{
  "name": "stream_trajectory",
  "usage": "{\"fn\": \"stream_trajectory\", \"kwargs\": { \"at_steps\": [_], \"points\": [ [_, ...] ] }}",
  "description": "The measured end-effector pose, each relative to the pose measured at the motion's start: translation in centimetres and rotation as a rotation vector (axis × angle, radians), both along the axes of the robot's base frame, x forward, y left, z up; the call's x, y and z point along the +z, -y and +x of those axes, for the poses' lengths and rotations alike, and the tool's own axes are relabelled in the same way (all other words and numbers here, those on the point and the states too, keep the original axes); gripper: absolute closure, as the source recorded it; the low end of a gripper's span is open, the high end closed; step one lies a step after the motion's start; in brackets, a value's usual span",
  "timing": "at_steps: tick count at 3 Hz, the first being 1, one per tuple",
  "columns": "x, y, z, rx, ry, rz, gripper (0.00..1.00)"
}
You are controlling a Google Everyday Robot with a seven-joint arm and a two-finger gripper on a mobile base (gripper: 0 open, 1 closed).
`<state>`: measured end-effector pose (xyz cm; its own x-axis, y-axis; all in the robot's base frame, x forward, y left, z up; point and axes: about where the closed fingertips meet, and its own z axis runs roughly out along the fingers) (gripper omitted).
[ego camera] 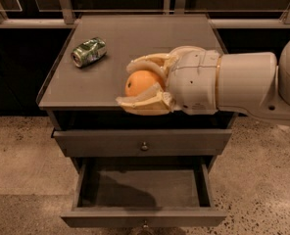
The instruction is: Place orange into middle drawer
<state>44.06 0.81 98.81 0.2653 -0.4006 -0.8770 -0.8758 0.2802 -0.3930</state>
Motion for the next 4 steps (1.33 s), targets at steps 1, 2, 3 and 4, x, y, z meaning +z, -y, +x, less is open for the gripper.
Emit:
{"fn": "stream_trajectory", "kwargs": {
  "at_steps": [1, 2, 3, 4],
  "points": [
    [-2.4, -0.2, -0.6, -0.040, -0.019, 0.068, 1.00],
    [-8.6, 1.5, -1.6, -0.153, -0.066, 0.170, 1.00],
    [-15.2, 3.5, -2.3, -0.246, -0.100, 0.210, 1.00],
    [-20.3, 5.8, -1.0, -0.315, -0.136, 0.194, 1.00]
  ]
}}
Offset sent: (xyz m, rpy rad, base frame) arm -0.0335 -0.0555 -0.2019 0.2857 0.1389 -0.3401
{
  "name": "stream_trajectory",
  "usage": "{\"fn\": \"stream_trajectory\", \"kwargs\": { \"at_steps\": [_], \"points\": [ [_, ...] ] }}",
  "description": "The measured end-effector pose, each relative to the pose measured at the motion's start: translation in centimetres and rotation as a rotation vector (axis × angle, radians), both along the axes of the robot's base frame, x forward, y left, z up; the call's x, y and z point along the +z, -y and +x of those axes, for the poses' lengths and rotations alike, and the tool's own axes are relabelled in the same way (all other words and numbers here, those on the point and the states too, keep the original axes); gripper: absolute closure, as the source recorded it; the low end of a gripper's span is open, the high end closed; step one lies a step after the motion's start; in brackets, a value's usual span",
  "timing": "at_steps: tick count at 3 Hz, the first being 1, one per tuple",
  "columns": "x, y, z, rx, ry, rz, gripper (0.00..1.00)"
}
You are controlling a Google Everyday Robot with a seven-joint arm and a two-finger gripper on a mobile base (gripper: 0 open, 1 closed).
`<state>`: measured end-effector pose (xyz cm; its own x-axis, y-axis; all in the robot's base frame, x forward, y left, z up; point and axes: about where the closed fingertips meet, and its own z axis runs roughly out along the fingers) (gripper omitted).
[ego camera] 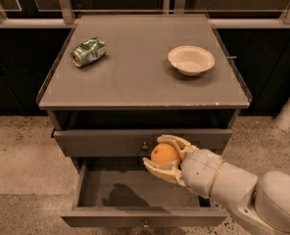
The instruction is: Place orange into middle drawer
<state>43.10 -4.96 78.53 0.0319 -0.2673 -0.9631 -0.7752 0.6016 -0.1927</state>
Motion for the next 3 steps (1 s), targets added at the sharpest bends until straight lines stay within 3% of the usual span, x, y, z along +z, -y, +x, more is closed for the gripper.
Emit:
{"fn": "stream_trajectory", "kwargs": {
  "at_steps": [1, 2, 3],
  "points": [
    [0.0, 0.0, 0.0, 0.000, 0.000, 0.000, 1.00],
    [-1.1, 1.0, 0.6, -0.059, 0.005, 0.022, 1.00],
    [-5.7, 3.7, 3.1, -0.164, -0.030, 0.058, 1.00]
  ]
}}
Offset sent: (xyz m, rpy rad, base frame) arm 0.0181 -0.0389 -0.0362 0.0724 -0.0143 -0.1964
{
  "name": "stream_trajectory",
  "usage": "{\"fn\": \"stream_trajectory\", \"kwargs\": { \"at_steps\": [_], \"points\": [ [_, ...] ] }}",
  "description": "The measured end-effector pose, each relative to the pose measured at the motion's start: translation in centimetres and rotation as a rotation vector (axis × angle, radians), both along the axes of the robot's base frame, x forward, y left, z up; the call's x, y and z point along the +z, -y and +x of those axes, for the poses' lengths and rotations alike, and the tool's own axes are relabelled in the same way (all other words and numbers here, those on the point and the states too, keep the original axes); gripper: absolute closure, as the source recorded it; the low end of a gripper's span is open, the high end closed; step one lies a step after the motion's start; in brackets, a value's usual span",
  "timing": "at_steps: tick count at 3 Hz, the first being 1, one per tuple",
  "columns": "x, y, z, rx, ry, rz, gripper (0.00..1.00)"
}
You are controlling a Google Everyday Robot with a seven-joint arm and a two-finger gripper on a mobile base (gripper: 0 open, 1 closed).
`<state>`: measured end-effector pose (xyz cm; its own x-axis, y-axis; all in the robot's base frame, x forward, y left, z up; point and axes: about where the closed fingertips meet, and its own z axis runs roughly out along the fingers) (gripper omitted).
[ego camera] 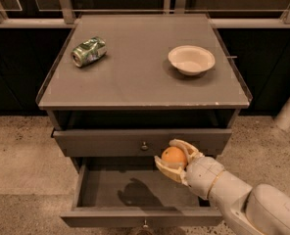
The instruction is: Place orange into middle drawer
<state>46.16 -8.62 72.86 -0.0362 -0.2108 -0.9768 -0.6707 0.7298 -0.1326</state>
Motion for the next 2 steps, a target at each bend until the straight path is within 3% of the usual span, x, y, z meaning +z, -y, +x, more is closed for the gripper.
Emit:
{"fn": "stream_trajectory", "kwargs": {
  "at_steps": [2],
  "points": [
    [-8.7, 3.6, 4.6, -0.152, -0.053, 0.018, 1.00]
  ]
}}
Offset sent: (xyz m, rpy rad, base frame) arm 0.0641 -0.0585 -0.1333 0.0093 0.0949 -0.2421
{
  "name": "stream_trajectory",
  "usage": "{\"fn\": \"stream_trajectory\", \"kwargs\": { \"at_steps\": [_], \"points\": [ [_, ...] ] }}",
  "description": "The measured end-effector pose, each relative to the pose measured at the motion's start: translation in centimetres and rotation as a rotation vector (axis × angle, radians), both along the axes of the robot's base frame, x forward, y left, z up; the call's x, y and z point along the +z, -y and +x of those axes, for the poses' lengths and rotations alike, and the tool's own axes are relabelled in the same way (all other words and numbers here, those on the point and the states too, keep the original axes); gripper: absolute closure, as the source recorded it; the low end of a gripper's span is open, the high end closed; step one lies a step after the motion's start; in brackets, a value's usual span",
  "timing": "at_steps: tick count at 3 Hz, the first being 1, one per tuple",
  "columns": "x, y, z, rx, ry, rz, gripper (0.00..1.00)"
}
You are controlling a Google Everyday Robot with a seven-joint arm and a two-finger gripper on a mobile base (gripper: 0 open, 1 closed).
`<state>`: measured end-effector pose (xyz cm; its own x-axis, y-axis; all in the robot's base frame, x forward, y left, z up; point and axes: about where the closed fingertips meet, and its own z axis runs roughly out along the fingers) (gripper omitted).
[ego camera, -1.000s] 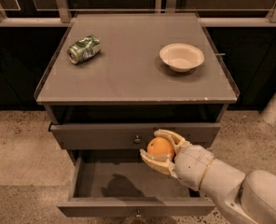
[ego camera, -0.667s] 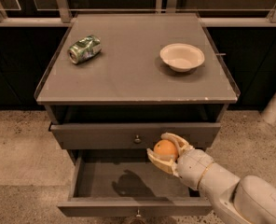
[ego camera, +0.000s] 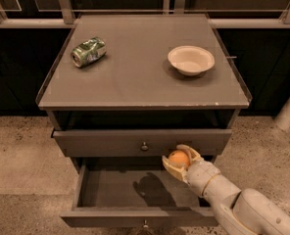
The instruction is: Place orange into middle drawer
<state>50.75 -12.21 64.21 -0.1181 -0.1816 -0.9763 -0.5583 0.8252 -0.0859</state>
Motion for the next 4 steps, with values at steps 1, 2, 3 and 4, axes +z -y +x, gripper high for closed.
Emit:
{"fn": "stream_trajectory", "kwargs": {
  "at_steps": [1, 2, 3, 4],
  "points": [
    [-0.5, 0.1, 0.1, -0.009, -0.008, 0.004, 1.00],
    [-1.7, 0.2, -0.3, -0.030, -0.049, 0.021, 1.00],
    [-6.3, 0.6, -1.1, -0.081, -0.142, 0.058, 1.00],
    [-10.7, 1.3, -0.6, -0.132, -0.217, 0.090, 1.00]
  ]
}}
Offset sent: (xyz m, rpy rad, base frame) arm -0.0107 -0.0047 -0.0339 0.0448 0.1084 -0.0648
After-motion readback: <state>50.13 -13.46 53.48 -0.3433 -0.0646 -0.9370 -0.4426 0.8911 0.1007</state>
